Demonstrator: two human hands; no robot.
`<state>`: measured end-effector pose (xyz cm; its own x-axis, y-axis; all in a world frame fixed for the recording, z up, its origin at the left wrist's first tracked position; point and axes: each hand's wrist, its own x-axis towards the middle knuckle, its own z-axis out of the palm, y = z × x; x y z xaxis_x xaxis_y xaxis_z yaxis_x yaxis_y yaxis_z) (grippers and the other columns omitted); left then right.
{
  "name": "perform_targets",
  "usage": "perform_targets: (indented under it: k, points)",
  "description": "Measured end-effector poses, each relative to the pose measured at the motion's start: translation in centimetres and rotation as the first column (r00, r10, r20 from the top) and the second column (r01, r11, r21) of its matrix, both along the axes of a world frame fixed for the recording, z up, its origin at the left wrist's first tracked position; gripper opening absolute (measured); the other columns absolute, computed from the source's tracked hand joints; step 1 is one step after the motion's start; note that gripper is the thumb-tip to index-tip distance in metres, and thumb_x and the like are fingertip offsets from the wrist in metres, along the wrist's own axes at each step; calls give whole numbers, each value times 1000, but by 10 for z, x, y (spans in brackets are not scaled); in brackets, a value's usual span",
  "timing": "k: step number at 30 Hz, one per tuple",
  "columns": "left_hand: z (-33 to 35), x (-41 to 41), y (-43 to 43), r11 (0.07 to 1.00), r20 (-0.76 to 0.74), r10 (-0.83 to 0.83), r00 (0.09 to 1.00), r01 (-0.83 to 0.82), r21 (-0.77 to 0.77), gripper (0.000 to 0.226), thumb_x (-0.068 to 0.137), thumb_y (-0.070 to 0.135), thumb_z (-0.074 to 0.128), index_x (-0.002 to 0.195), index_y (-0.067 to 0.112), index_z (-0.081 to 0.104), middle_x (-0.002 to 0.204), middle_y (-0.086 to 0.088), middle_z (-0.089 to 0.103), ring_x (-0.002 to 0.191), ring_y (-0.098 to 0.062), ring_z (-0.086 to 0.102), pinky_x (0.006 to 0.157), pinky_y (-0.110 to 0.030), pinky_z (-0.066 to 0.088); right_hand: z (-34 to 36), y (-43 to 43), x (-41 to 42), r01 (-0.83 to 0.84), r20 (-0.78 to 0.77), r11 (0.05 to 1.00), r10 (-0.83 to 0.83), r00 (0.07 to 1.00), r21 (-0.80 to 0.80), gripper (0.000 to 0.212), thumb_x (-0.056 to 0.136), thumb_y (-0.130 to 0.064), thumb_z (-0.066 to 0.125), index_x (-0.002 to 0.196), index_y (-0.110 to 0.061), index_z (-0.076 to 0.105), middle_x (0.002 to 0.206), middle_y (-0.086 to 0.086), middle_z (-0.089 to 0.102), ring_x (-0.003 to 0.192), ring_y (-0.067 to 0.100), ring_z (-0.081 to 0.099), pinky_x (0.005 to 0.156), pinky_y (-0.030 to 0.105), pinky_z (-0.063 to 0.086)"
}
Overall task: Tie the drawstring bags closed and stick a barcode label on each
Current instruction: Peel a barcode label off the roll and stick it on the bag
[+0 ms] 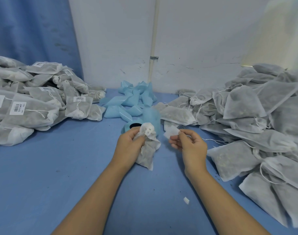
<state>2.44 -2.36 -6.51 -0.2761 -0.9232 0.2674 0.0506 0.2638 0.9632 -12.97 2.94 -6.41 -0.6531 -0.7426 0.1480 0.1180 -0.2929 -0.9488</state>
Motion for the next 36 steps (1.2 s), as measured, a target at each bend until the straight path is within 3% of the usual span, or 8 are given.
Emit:
perform_targets:
  k: [3,8,12,14,17,23,29,36]
  points:
    - [1,-2,-1,999,-32,51,998,-52,-10,37,87,-1,53,93,33,67,96,14,69,85,4,62,75,-10,47,1,1,5,2,-27,998,-3,1000,-57,12,90,-2,60,84,-10,67,76,3,75,80,16,72,68,19,56]
    - [10,-12,3,970,-168,234,958,-242,-29,32,85,1,59,109,20,67,100,10,68,91,-2,62,79,-14,48,4,9,18,55,-342,990,-98,935,-133,20,87,-4,65,83,-23,71,85,-8,74,85,7,70,79,18,52]
    - [21,-17,7,956,-276,284,918,-292,11,30,86,1,61,112,15,66,102,8,70,92,-1,62,81,-16,49,4,14,35,127,-580,957,-261,772,-261,24,81,-10,69,86,-34,70,80,-21,70,74,2,65,76,12,48]
    - [24,-20,12,955,-319,293,901,-291,54,27,86,0,61,103,19,68,95,6,71,87,-4,64,78,-19,51,2,14,40,103,-678,930,-330,657,-353,13,80,-14,68,89,-22,74,83,-15,72,73,5,64,72,18,51]
    - [27,-22,15,941,-388,337,858,-294,168,25,85,0,62,88,25,68,82,7,70,76,-7,64,70,-21,53,-2,13,43,75,-752,900,-401,523,-429,15,82,-17,64,88,-11,76,83,-6,74,72,7,64,67,24,53]
    - [31,-22,16,939,-408,342,846,-298,171,29,85,-1,61,81,27,67,76,8,67,70,-6,61,63,-16,51,-3,13,44,100,-771,924,-364,522,-368,15,75,-5,69,86,-13,76,75,-7,71,65,6,60,62,21,48]
    - [31,-23,18,951,-422,307,853,-256,176,29,84,-3,63,77,25,67,69,9,65,64,-4,59,60,-17,49,-3,13,46,40,-705,977,-180,686,-211,14,78,-13,66,86,-18,76,71,-25,63,57,3,54,58,8,38]
    - [32,-23,17,960,-424,279,862,-232,160,24,84,0,62,79,23,68,72,6,65,67,-9,58,62,-22,50,-7,12,41,-38,-731,997,-19,682,-61,15,83,-29,64,92,-27,76,77,-17,69,57,6,51,58,26,46]
